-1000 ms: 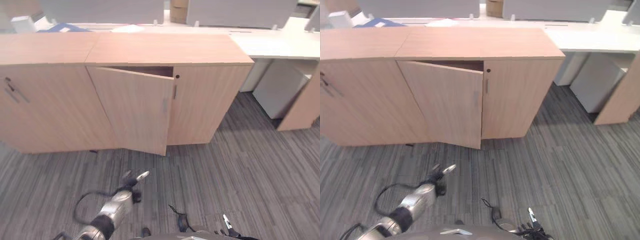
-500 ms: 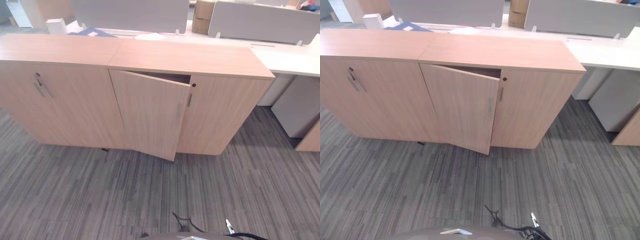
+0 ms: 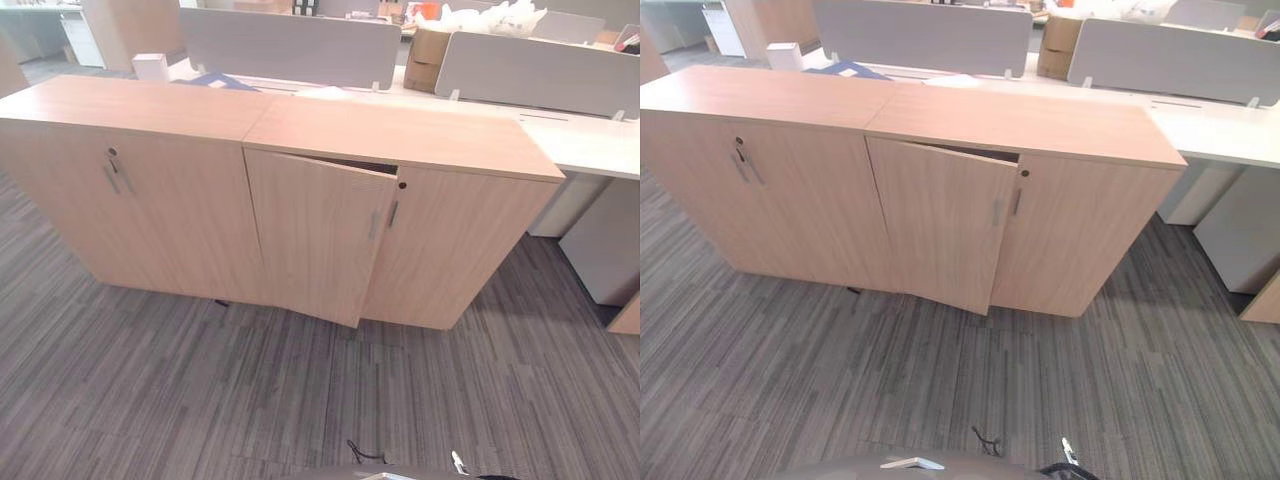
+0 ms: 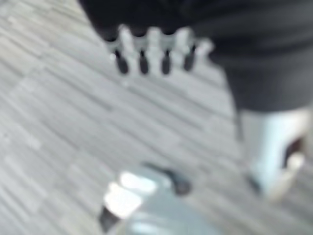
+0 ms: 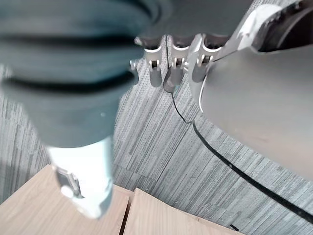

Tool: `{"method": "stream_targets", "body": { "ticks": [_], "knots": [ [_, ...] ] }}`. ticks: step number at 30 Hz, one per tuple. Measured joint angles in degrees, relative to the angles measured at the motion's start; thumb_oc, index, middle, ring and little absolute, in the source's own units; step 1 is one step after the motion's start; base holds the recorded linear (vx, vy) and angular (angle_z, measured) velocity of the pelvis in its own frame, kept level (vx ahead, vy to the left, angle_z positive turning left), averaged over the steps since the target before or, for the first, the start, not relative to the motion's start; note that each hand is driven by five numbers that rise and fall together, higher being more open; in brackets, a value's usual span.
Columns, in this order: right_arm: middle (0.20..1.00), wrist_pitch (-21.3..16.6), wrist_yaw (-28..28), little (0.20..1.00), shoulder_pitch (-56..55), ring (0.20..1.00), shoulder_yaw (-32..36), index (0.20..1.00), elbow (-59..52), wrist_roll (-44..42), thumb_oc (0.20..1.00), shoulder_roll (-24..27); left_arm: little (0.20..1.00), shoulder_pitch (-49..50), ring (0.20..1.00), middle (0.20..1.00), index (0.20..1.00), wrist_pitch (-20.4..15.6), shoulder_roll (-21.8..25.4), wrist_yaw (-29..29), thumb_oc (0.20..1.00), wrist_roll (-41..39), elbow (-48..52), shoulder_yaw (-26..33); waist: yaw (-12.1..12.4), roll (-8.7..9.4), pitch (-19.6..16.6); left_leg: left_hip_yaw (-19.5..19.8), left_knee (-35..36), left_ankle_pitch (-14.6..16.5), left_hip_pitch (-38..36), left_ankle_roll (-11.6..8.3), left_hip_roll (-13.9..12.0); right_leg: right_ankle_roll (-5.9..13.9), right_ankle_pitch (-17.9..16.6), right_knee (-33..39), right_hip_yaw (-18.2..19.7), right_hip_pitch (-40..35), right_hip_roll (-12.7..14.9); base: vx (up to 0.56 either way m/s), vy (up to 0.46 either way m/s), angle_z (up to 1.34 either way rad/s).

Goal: Put the empty folder in the office cabinet

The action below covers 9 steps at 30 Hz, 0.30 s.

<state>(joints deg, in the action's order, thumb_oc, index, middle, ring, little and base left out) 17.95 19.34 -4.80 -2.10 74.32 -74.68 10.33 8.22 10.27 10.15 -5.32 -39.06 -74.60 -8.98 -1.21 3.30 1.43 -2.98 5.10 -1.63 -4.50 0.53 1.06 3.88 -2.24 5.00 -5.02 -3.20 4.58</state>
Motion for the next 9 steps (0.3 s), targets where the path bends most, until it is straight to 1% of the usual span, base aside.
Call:
{"method": "stream_targets", "body": {
  "ticks": [2, 4, 5, 7, 8, 9],
  "knots": [
    [1.0, 0.0, 0.0, 1.0, 0.0, 1.0, 0.0, 1.0, 0.0, 0.0, 1.0, 0.0, 1.0, 0.0, 1.0, 1.0, 1.0, -0.2, 0.0, 0.1, 1.0, 0.0, 0.5, 0.0, 0.0, -0.01, 0.0, 0.2, 0.0, 0.0, 0.0, -0.05, 0.0, -0.01, 0.0, 0.0, -0.2, 0.0, 0.0, 0.0, -0.001, 0.07],
    [1.0, 0.0, 0.0, 1.0, 0.0, 1.0, -0.1, 1.0, 0.0, 0.0, 1.0, 0.0, 1.0, -0.1, 1.0, 1.0, 1.0, -1.4, 0.0, 0.9, 1.0, 2.9, 0.6, -0.7, 0.1, -0.05, 0.0, 0.3, 0.0, 0.0, 0.0, -0.05, 0.0, -0.1, 0.1, 0.0, -0.3, 0.0, 0.0, 0.0, -0.001, 0.03],
    [1.0, 0.0, 0.0, 1.0, 0.0, 1.0, -0.1, 1.0, 0.0, 0.0, 1.0, 0.1, 1.0, -0.5, 1.0, 1.0, 1.0, -1.8, 0.0, 1.1, 1.0, 4.8, 0.7, -1.6, 0.0, -0.11, 0.0, 0.3, 0.0, 0.0, 0.0, -0.06, 0.0, -0.12, 0.1, 0.0, -0.3, 0.0, 0.0, 0.0, 0.0, 0.0],
    [1.0, -0.1, -0.1, 1.0, 0.0, 1.0, -0.2, 1.0, 0.0, -0.1, 1.0, 0.2, 1.0, -1.2, 1.0, 1.0, 1.0, -2.4, 0.1, 1.1, 1.0, 9.1, 0.8, -5.7, 0.0, -0.3, 0.0, 0.3, 0.0, -0.1, 0.1, -0.1, 0.0, -0.12, 0.1, 0.0, -0.3, 0.1, 0.0, 0.0, 0.0, 0.0],
    [1.0, 0.0, -0.2, 1.0, 0.1, 1.0, -0.3, 1.0, 0.0, -0.3, 1.0, 0.2, 1.0, -1.5, 1.0, 1.0, 1.0, -4.2, 0.1, 1.1, 1.0, 11.7, 1.1, -7.6, 0.0, -0.36, 0.0, 0.3, 0.0, -0.1, 0.1, -0.12, 0.0, -0.11, 0.1, 0.0, -0.3, 0.1, 0.0, 0.0, 0.0, 0.0],
    [1.0, 0.0, -0.2, 1.0, 0.1, 1.0, -0.3, 1.0, 0.0, -0.4, 1.0, 0.3, 1.0, -1.5, 1.0, 1.0, 1.0, -5.1, 0.1, 1.0, 1.0, 13.1, 1.3, -8.0, 0.0, -0.37, 0.0, 0.3, 0.0, -0.1, 0.1, -0.12, 0.0, -0.11, 0.1, 0.0, -0.3, 0.1, 0.0, 0.0, 0.0, 0.0]
  ]
}}
